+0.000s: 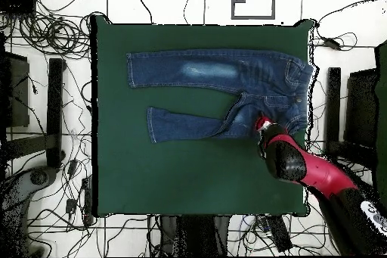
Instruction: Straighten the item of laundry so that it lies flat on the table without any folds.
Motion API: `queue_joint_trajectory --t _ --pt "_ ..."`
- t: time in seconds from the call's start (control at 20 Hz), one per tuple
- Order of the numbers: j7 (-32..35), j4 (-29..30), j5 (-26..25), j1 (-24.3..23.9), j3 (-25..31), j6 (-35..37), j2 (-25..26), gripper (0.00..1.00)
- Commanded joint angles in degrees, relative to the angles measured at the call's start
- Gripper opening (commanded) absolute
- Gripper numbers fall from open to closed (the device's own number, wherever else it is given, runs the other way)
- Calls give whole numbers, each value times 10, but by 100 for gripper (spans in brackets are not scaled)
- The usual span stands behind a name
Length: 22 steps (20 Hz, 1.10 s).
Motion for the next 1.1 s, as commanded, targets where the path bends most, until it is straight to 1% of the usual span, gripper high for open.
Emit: queue_joint_trajectory --t 0.05,0.55,0.7,0.85,1.0,1.1 --pt "1 95 -31 -8 -17 103 -7 100" --pt "13 134 -23 -17 -17 102 -39 100" --pt "16 136 -23 -12 -22 98 -42 100" --pt "20 113 -23 19 -38 91 -35 100" --pt "26 79 -13 44 -39 86 -8 100" --pt "25 58 1 55 -28 98 6 100"
